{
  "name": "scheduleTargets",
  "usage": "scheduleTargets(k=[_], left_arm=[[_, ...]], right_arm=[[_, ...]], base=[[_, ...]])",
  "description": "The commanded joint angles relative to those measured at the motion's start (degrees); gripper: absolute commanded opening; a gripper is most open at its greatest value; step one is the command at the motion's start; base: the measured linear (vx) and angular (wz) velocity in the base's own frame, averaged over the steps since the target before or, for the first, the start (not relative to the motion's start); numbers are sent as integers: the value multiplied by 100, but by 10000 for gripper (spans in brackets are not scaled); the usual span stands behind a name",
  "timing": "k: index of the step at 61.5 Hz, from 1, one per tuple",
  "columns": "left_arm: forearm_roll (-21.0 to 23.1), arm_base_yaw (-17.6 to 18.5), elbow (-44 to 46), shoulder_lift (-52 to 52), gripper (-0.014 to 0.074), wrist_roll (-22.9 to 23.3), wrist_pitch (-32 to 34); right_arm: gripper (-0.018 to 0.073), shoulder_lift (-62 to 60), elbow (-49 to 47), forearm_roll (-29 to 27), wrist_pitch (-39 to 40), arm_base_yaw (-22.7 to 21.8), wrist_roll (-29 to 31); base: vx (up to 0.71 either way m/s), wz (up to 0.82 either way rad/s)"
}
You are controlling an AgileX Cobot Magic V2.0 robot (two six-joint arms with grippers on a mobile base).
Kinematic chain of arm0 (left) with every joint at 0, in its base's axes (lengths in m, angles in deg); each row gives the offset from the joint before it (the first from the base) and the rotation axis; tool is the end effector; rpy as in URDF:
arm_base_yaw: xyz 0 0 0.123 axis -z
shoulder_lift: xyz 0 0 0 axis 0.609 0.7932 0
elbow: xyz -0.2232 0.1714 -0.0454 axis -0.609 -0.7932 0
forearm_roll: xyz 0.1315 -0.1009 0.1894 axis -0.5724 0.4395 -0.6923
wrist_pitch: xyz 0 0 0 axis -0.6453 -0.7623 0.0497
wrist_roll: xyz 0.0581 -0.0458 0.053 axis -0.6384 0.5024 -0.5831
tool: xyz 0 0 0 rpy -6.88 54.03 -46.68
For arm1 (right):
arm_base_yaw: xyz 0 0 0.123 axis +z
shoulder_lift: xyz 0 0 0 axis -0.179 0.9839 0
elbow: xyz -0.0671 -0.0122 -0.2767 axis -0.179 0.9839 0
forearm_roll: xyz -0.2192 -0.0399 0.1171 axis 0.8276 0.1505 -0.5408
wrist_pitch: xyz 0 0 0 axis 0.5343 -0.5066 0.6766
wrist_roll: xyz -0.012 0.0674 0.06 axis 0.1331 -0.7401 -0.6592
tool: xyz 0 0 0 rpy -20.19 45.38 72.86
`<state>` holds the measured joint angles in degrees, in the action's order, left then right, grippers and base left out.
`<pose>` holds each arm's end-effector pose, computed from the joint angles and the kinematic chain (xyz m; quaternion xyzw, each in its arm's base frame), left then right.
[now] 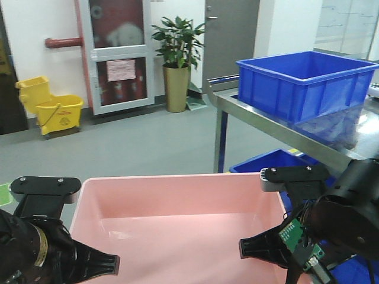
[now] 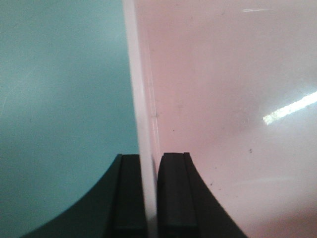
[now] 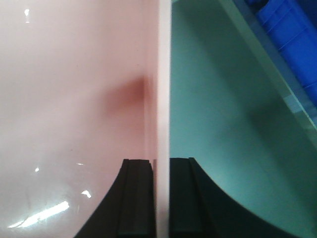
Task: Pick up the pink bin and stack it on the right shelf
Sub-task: 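Hold the bin while driving up to the metal shelf with blue crates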
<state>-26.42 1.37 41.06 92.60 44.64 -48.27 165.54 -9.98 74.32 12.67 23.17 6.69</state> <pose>0.2200 -0.1401 0.3179 0.0084 0.9584 -0.0137 0.2849 0.2548 0.1361 0.3160 -0.0211 0.9619 -0.0100 0.2725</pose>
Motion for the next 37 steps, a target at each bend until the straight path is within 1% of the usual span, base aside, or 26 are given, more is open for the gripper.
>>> scheduleTargets(k=[1,22,37], left_arm=[[-269,53,165,-193,94,25,187],[-269,53,165,-193,94,25,187],[-262,53,165,-193,94,25,187]], right_arm=[[-6,-196,-162,439,146,-18,42],[-6,-196,-162,440,146,-18,42],[-6,-196,-162,440,145,-18,42]], base=[[38,-29],[35,-32],[30,-39]])
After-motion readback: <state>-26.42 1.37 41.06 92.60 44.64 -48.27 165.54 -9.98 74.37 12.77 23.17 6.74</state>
